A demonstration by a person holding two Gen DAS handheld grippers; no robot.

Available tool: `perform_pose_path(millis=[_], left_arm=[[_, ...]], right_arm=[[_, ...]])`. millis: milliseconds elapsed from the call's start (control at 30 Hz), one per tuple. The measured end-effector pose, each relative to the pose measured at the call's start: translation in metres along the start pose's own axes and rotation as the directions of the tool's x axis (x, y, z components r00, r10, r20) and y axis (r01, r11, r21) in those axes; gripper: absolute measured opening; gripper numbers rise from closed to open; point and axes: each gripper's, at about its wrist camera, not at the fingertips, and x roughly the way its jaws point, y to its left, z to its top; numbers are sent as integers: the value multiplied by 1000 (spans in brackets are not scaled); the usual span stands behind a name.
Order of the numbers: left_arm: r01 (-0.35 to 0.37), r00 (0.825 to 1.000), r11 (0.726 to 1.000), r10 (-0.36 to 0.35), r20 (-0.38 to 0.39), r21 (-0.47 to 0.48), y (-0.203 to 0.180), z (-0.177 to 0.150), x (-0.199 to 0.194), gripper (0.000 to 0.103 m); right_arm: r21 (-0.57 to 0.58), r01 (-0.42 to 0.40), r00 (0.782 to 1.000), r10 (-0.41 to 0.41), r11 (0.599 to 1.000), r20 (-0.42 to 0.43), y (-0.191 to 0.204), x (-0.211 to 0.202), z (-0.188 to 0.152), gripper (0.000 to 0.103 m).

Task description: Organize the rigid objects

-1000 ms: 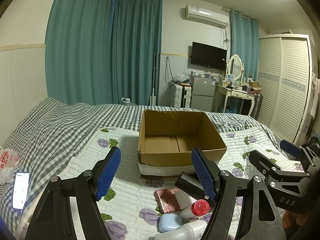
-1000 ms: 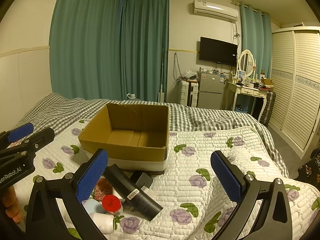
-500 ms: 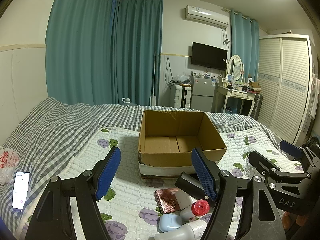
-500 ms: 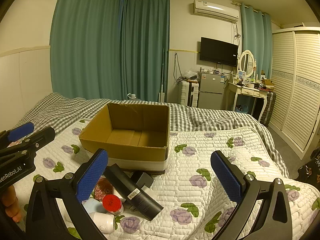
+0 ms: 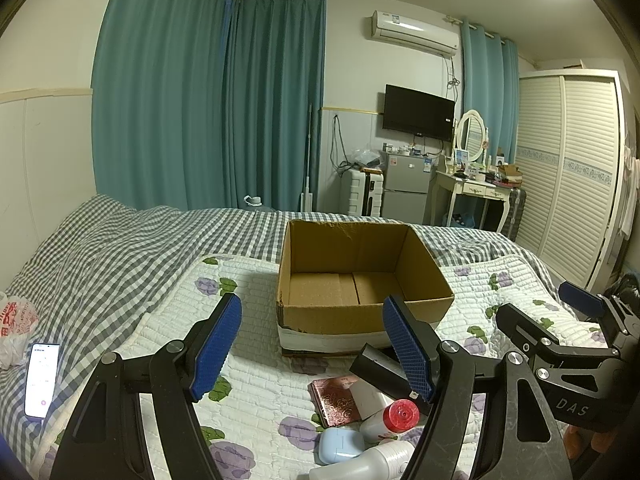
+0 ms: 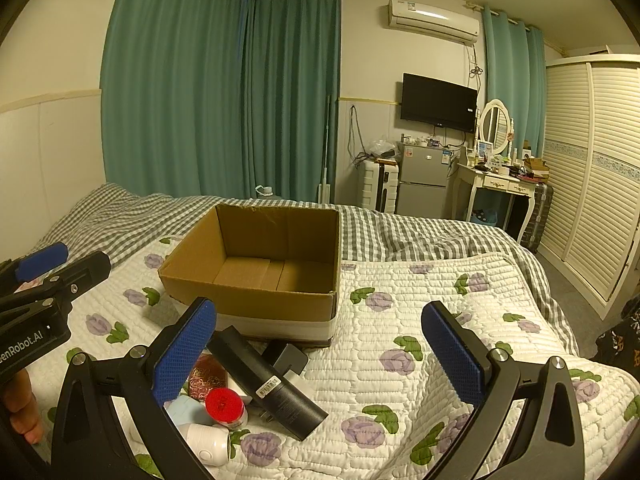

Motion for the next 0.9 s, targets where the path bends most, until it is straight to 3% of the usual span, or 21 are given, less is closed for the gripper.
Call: perform_pose_path(millis=[633, 900], left_arm=[[5, 1000, 1000, -5, 10, -2, -1, -1, -1, 76], [-9, 999, 1000, 9, -40, -8, -3, -13, 16, 76]], right_arm=[[-34, -26, 1000, 26, 999, -1, 2, 3, 3, 103], [-118, -63, 996, 55, 991, -71, 2, 31, -8, 103]])
